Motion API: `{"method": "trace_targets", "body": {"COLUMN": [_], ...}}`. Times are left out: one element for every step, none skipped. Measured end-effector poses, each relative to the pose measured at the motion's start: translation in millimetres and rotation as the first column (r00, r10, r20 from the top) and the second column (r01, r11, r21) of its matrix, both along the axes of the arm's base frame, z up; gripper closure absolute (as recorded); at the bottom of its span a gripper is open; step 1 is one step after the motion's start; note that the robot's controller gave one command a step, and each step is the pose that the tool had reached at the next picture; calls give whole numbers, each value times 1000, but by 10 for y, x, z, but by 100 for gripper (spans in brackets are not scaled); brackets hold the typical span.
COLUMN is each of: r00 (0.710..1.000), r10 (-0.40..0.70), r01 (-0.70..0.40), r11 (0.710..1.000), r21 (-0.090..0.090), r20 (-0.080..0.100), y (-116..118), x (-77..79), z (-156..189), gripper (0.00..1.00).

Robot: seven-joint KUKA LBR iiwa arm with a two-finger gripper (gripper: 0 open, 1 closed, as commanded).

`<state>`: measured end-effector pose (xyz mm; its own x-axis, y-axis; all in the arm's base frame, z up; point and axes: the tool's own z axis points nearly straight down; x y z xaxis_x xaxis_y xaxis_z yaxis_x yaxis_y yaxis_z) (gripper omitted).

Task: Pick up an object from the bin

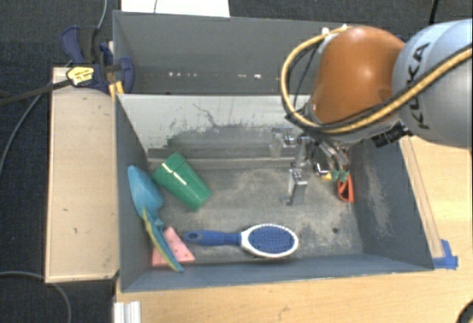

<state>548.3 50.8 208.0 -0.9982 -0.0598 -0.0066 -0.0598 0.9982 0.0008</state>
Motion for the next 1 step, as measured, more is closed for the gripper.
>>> {"method": "trace_targets", "body": {"r00": [995], "r10": [95], "r01": [-95], "r11": [995], "r21": [-1], "r20": [0], "y": [22], "x": [-214], "z": [-461], "gripper": [0]}}
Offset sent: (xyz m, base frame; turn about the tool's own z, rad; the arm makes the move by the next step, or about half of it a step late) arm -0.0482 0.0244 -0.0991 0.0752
